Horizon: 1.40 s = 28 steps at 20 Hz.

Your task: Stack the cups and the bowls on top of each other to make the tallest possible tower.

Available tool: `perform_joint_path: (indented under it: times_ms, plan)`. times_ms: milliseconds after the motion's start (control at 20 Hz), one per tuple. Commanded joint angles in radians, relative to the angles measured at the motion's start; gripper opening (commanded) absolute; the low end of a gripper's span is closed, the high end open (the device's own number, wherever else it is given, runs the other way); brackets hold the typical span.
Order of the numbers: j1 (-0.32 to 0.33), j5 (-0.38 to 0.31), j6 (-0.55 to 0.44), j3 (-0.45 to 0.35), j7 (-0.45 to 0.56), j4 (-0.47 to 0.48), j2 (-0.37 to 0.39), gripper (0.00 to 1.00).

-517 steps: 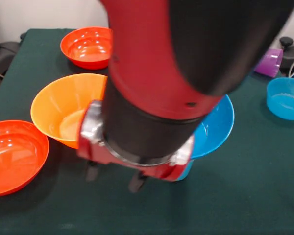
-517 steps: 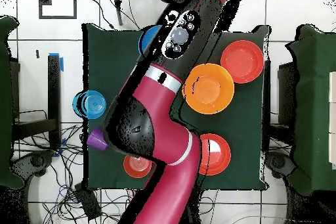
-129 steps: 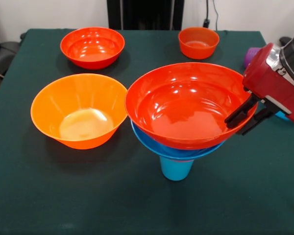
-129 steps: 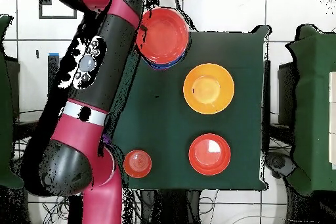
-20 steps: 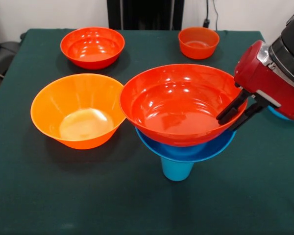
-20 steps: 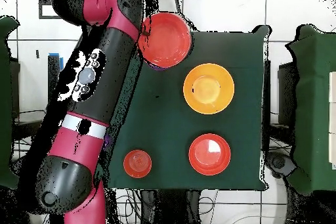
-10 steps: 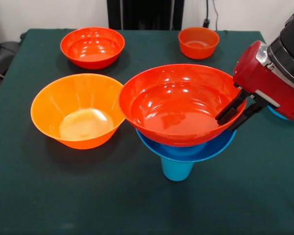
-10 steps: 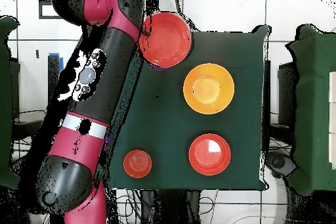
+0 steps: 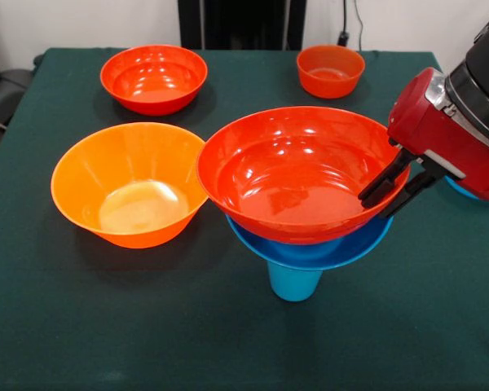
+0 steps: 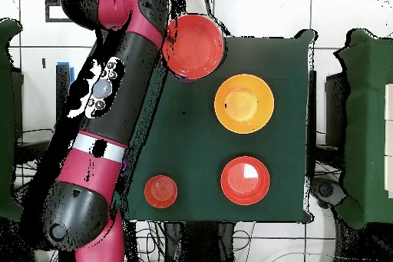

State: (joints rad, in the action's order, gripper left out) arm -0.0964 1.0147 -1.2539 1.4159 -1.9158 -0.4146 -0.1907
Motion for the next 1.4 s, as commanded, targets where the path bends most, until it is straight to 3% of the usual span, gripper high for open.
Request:
perform_joint_path:
  times_ms: [50,900,1400]
  plan:
    - [0.006,-0.055,0.006,-0.082,-0.176,-0.007,0.004,0.00]
    - [-0.041,-0.076,0.063,-0.137,-0.181,-0.093,0.012,0.00]
    - [-0.012,-0.067,0.040,-0.111,-0.188,-0.046,0.001,0.00]
